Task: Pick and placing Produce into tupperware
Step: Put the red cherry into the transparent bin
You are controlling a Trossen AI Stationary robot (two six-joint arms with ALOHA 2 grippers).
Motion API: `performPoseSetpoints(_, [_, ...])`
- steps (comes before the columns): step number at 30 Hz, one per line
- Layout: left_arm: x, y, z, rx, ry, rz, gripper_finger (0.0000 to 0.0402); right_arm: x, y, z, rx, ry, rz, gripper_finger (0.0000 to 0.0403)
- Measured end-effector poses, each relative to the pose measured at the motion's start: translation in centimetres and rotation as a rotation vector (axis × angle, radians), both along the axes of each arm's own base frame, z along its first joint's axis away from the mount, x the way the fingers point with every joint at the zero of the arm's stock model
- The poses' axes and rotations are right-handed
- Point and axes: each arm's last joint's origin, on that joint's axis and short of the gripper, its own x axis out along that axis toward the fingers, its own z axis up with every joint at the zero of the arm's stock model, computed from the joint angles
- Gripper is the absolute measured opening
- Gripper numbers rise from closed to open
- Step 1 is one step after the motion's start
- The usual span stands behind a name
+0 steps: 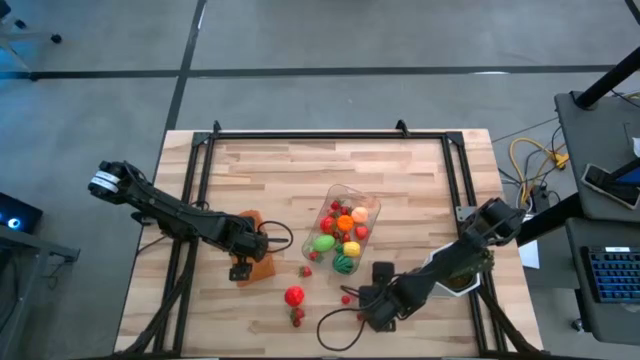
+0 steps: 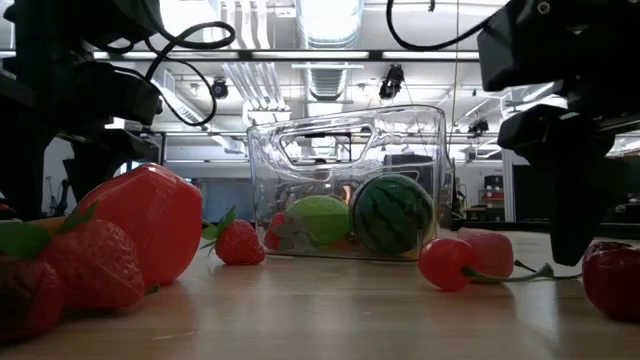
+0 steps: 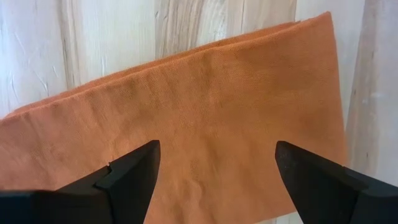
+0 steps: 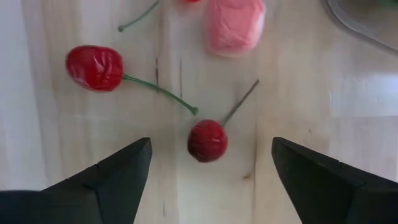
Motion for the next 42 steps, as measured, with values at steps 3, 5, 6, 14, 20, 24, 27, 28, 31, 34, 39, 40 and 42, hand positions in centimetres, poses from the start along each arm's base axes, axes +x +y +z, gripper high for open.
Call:
performPoseSetpoints(3, [0.0,0.0,0.0,0.001,0.001,-0.001,0.0303,0.3,0.3,-0.1,-0.004,0.007,0.001,0.0319])
performPoseSetpoints(5, [0.0,0.0,0.0,0.001,0.001,-0.001,0.0303,0.6,0.4,0.0,-0.002,0.005,0.001,0.0303])
performPoseSetpoints(6, [0.0,0.0,0.0,0.001,0.001,-0.001,0.0303,0.6,0.5,0.0,0.002,0.000,0.001,0.0293])
performPoseSetpoints(14, [0.0,0.0,0.0,0.003,-0.001,-0.005,0.0303,0.6,0.6,-0.1,0.024,0.000,-0.048,0.0206])
performPoseSetpoints(20, [0.0,0.0,0.0,0.003,-0.001,-0.005,0.0303,0.6,0.6,-0.2,0.020,0.001,-0.048,0.0163])
performPoseSetpoints(24, [0.0,0.0,0.0,0.003,-0.001,-0.005,0.0303,0.6,0.5,-0.2,0.016,-0.001,-0.050,0.0136])
performPoseSetpoints(27, [0.0,0.0,0.0,0.003,-0.001,-0.005,0.0303,0.6,0.5,-0.2,0.014,-0.003,-0.055,0.0119])
performPoseSetpoints(28, [0.0,0.0,0.0,0.003,-0.001,-0.005,0.0303,0.6,0.5,-0.2,0.016,-0.003,-0.066,0.0115])
performPoseSetpoints(31, [0.0,0.0,0.0,0.003,-0.001,-0.004,0.0303,0.6,0.5,-0.2,0.025,-0.003,-0.104,0.0103])
performPoseSetpoints(34, [0.0,0.0,0.0,0.003,-0.001,-0.003,0.0303,0.6,0.4,-0.2,0.032,-0.004,-0.132,0.0094])
performPoseSetpoints(39, [0.0,0.0,0.0,0.003,-0.001,-0.004,0.0303,0.5,0.3,0.0,0.030,0.000,-0.210,0.0081])
performPoseSetpoints(40, [0.0,0.0,0.0,0.003,-0.001,-0.004,0.0303,0.3,0.2,0.2,0.013,0.006,-0.226,0.0079])
performPoseSetpoints(42, [0.0,0.0,0.0,0.002,-0.002,-0.004,0.0303,0.1,-0.2,1.2,-0.022,-0.008,-0.262,0.0076])
